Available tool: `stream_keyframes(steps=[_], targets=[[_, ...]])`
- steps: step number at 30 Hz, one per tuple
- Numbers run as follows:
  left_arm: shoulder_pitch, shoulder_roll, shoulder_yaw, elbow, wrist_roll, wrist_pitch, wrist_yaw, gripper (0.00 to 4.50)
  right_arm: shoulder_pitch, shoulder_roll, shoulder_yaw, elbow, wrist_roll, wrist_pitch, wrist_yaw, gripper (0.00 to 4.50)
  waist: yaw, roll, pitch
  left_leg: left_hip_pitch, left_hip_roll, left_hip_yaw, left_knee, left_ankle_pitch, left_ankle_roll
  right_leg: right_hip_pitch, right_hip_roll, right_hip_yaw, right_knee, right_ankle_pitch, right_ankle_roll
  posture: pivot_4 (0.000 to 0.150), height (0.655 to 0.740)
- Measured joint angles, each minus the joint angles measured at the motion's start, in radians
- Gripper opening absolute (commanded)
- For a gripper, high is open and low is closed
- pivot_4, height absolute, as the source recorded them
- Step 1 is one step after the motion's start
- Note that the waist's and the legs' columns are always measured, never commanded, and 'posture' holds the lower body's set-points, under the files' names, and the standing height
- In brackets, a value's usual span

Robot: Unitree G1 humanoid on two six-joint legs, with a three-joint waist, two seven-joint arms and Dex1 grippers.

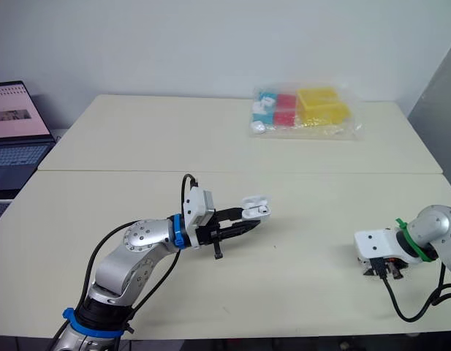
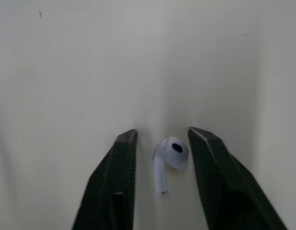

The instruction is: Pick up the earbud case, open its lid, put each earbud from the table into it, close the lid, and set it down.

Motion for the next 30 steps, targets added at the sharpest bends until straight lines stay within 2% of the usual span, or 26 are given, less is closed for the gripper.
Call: stream_keyframes(steps=[2,3,7,11,13,19,30], targets=[[0.0,0.0,0.0,-0.003,0.0,0.0,0.0,0.81,0.0,0.004,-0.005,0.0,-0.003,-0.002,-0.01,3.54,0.0,0.0,0.0,0.004,0.0,0.0,0.0,0.0,0.0,0.003,0.0,0.0,0.0,0.0,0.0,0.15,0.7378],[0.0,0.0,0.0,-0.006,0.0,0.0,0.0,0.81,0.0,0.005,-0.005,0.0,-0.002,-0.002,-0.01,3.58,0.001,0.0,0.0,0.005,0.0,0.0,0.0,0.0,0.0,0.004,0.0,0.0,0.0,0.0,0.0,0.15,0.7378],[0.002,0.0,0.0,-0.015,0.0,0.0,0.0,0.81,0.002,0.003,-0.042,-0.024,0.03,0.037,-0.007,3.58,0.001,0.0,0.0,0.005,0.0,0.001,-0.001,0.0,0.0,0.004,0.0,0.001,0.0,0.0,0.0,0.15,0.7378],[0.014,0.0,-0.001,-0.017,0.0,0.001,0.001,0.81,0.029,-0.048,-0.121,-0.123,0.092,0.189,0.001,3.58,0.003,0.0,0.0,0.005,0.0,0.0,-0.001,0.0,0.0,0.005,0.0,0.0,0.0,-0.001,-0.001,0.15,0.7378],[0.018,-0.002,-0.002,-0.017,0.0,0.001,0.001,0.81,0.047,-0.069,-0.131,-0.173,0.06,0.268,-0.029,3.58,0.003,0.0,0.0,0.005,0.0,0.0,-0.001,0.0,0.0,0.005,-0.001,0.0,0.0,-0.001,-0.001,0.15,0.7378],[0.018,-0.012,-0.003,-0.017,0.0,0.001,0.004,0.81,0.06,-0.084,-0.081,-0.26,-0.004,0.451,-0.049,3.58,0.002,0.0,0.0,0.005,0.0,0.0,-0.001,0.0,0.0,0.005,-0.001,0.0,0.0,-0.001,-0.001,0.15,0.7378],[0.018,-0.024,-0.015,-0.015,0.003,-0.002,0.011,0.81,-0.027,-0.025,0.056,-0.2,-0.121,0.457,-0.049,3.58,0.001,0.0,0.0,0.005,0.0,0.0,-0.001,0.0,0.0,0.004,-0.001,0.0,-0.001,-0.001,-0.001,0.15,0.7378]])
